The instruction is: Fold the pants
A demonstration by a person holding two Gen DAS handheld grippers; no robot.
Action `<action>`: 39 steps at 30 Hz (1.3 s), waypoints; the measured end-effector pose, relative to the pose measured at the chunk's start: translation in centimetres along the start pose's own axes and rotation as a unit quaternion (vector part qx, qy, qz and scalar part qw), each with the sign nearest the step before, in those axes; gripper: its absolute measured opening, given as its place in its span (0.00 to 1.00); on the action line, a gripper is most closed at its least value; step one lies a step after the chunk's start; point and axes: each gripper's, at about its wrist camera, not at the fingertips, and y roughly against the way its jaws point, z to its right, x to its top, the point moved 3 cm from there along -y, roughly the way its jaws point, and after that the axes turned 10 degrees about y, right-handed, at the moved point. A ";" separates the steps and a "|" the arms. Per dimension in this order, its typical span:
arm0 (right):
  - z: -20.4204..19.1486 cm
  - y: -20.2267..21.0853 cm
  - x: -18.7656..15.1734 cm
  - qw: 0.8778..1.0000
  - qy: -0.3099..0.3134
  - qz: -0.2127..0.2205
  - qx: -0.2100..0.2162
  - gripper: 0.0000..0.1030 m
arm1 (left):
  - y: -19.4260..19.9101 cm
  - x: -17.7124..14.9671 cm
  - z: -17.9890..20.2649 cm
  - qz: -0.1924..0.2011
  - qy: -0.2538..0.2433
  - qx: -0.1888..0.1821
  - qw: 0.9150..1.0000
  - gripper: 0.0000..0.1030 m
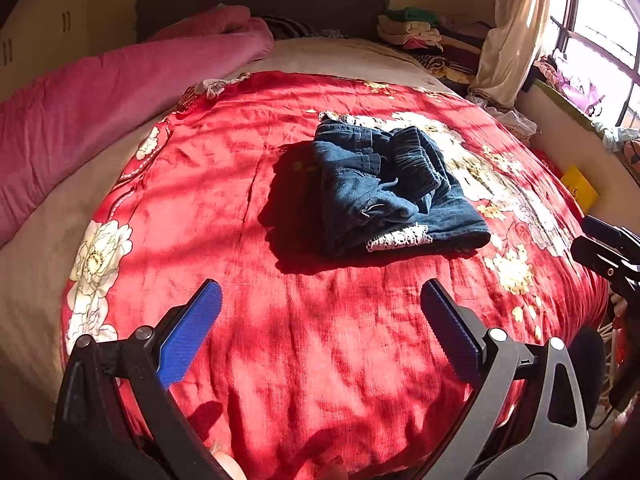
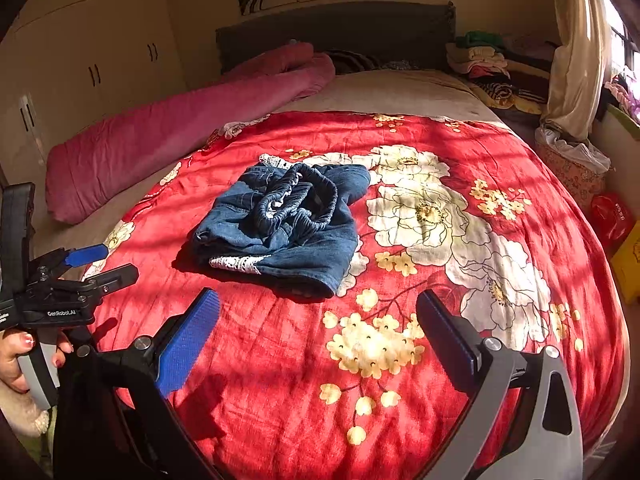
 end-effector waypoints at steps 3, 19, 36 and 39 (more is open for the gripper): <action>0.0 -0.1 -1.2 1.000 -0.005 -0.004 -0.003 0.96 | 0.0 -1.3 -0.1 -0.004 0.000 -0.001 1.000 0.91; -1.0 -1.1 -5.0 1.000 -0.025 -0.009 -0.003 0.96 | -0.7 -4.5 -0.8 -0.012 0.005 0.007 1.000 0.91; -2.6 -1.9 -5.7 1.000 -0.003 -0.017 -0.005 0.96 | -1.3 -5.4 -0.4 -0.013 -0.001 0.004 1.000 0.91; -2.9 -2.1 -5.8 1.000 0.000 -0.019 -0.007 0.96 | -1.3 -5.5 -0.3 -0.014 -0.002 0.003 1.000 0.91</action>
